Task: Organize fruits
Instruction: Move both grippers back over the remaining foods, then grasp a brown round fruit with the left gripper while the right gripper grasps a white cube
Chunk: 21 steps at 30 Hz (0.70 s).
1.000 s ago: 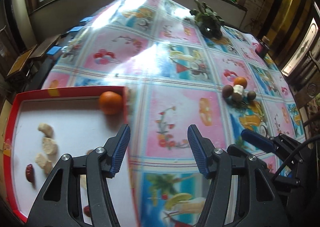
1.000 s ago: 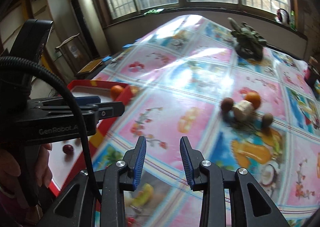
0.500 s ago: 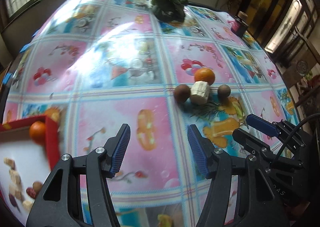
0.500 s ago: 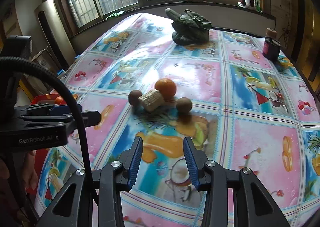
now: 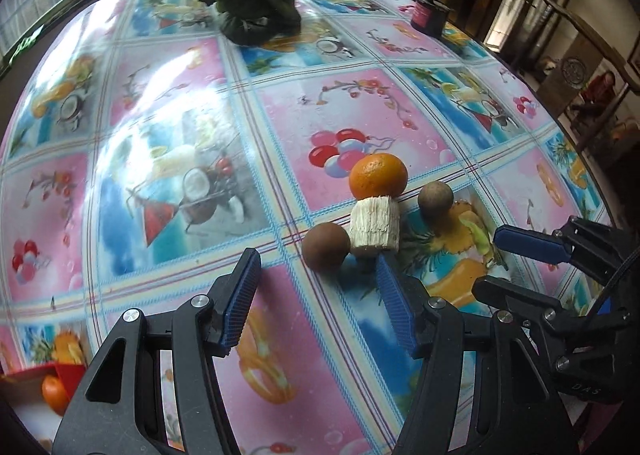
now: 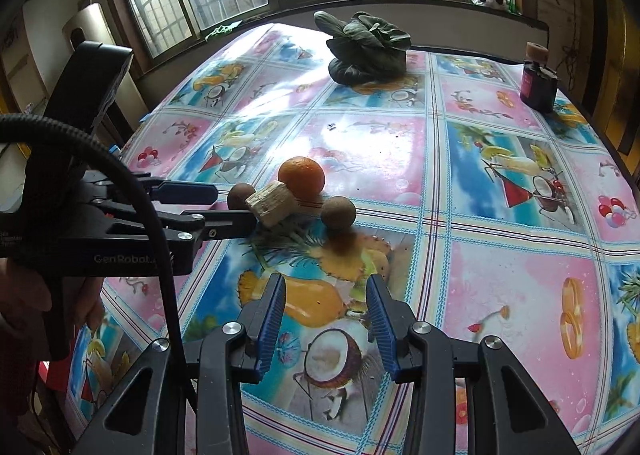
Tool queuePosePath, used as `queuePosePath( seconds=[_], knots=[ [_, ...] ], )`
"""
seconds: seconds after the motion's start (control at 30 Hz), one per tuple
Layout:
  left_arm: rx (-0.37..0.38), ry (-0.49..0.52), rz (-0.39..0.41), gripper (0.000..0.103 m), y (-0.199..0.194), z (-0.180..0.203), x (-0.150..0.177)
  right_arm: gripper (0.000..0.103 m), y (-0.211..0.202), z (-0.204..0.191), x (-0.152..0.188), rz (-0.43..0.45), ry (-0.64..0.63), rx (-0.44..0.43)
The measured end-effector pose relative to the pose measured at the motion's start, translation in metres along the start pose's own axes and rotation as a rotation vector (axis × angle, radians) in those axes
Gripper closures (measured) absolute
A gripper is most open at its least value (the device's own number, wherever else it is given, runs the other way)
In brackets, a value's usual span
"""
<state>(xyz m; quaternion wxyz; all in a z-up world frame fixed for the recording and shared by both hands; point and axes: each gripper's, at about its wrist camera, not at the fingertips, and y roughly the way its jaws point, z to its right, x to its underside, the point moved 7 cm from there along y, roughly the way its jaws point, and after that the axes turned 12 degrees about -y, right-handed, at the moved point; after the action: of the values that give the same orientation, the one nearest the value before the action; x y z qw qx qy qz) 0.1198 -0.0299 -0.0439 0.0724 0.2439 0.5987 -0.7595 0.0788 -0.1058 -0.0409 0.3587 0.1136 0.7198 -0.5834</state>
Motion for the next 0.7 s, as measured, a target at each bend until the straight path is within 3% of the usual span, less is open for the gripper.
queuePosePath(
  seconds=[0.07, 0.1, 0.2, 0.4, 0.63, 0.7],
  knots=[
    [-0.007, 0.026, 0.01, 0.054, 0.002, 0.002, -0.001, 0.062, 0.002, 0.0, -0.001, -0.004, -0.007, -0.001],
    [-0.012, 0.046, 0.018, 0.068, 0.002, 0.003, -0.001, 0.063, 0.002, 0.0, -0.003, -0.005, -0.009, -0.001],
    [-0.016, 0.06, 0.02, 0.079, 0.002, 0.002, -0.002, 0.063, 0.004, -0.001, -0.007, -0.008, -0.013, -0.002],
    [-0.031, 0.036, 0.004, 0.079, -0.005, -0.005, 0.007, 0.062, 0.012, -0.015, -0.021, 0.001, -0.033, -0.036],
    [-0.064, -0.034, 0.025, 0.079, -0.03, -0.031, 0.02, 0.063, 0.027, -0.035, -0.051, 0.038, -0.153, -0.058],
    [-0.063, -0.053, 0.035, 0.079, -0.037, -0.037, 0.022, 0.058, 0.037, -0.034, -0.059, 0.016, -0.191, -0.051]
  ],
)
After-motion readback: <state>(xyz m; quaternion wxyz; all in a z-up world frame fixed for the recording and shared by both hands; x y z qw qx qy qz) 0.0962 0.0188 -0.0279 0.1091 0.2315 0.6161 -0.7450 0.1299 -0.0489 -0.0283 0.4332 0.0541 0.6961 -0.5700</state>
